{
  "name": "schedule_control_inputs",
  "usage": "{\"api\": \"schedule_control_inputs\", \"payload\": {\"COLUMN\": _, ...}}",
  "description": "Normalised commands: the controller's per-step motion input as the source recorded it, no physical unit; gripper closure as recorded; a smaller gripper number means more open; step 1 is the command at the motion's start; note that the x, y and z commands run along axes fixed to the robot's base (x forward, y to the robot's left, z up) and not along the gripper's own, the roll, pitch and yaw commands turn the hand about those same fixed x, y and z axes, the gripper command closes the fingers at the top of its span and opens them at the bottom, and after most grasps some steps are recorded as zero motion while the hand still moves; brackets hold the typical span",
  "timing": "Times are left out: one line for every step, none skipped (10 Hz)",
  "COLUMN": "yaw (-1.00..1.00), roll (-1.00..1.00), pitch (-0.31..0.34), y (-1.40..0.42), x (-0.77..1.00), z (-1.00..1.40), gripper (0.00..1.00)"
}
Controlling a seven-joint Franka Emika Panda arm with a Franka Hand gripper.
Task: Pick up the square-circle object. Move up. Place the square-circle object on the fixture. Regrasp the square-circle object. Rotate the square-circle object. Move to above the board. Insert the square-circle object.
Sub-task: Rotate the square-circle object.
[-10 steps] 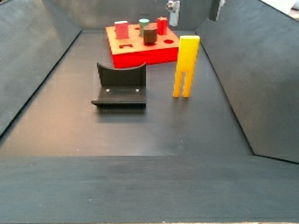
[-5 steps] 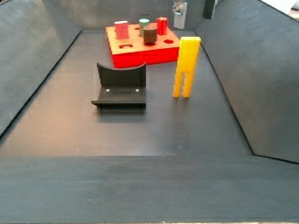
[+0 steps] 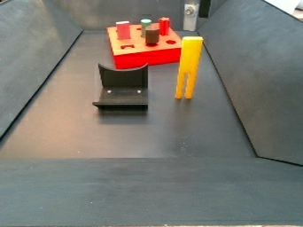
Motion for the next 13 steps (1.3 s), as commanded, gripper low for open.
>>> {"api": "schedule_control_inputs", "payload": {"yaw": 1.0, "roll": -0.02, "pitch": 0.009, "y": 0.0, "x": 0.03, "z": -0.01, "gripper": 0.0}}
{"api": "schedule_control_inputs", "payload": {"yaw": 1.0, "roll": -0.02, "pitch": 0.009, "y": 0.0, "x": 0.03, "z": -0.01, "gripper": 0.0}}
{"api": "schedule_control_inputs", "payload": {"yaw": 1.0, "roll": -0.02, "pitch": 0.009, "y": 0.0, "x": 0.03, "z": -0.01, "gripper": 0.0}}
{"api": "schedule_control_inputs", "payload": {"yaw": 1.0, "roll": -0.02, "pitch": 0.01, "y": 0.0, "x": 0.03, "z": -0.01, "gripper": 0.0}}
{"api": "schedule_control_inputs", "payload": {"yaw": 1.0, "roll": -0.02, "pitch": 0.01, "y": 0.0, "x": 0.03, "z": -0.01, "gripper": 0.0}}
{"api": "schedule_control_inputs", "payload": {"yaw": 1.0, "roll": -0.02, "pitch": 0.01, "y": 0.0, "x": 0.03, "z": -0.01, "gripper": 0.0}}
{"api": "schedule_control_inputs", "payload": {"yaw": 1.0, "roll": -0.02, "pitch": 0.011, "y": 0.0, "x": 0.03, "z": -0.01, "gripper": 0.0}}
{"api": "schedule_control_inputs", "payload": {"yaw": 1.0, "roll": -0.02, "pitch": 0.011, "y": 0.0, "x": 0.03, "z": -0.01, "gripper": 0.0}}
{"api": "schedule_control_inputs", "payload": {"yaw": 1.0, "roll": -0.02, "pitch": 0.012, "y": 0.0, "x": 0.03, "z": -0.01, "gripper": 0.0}}
{"api": "schedule_control_inputs", "payload": {"yaw": 1.0, "roll": -0.02, "pitch": 0.012, "y": 0.0, "x": 0.03, "z": -0.01, "gripper": 0.0}}
{"api": "schedule_control_inputs", "payload": {"yaw": 1.0, "roll": -0.03, "pitch": 0.013, "y": 0.0, "x": 0.03, "z": -0.01, "gripper": 0.0}}
{"api": "schedule_control_inputs", "payload": {"yaw": 1.0, "roll": -0.03, "pitch": 0.014, "y": 0.0, "x": 0.03, "z": -0.01, "gripper": 0.0}}
{"api": "schedule_control_inputs", "payload": {"yaw": 1.0, "roll": -0.03, "pitch": 0.015, "y": 0.0, "x": 0.03, "z": -0.01, "gripper": 0.0}}
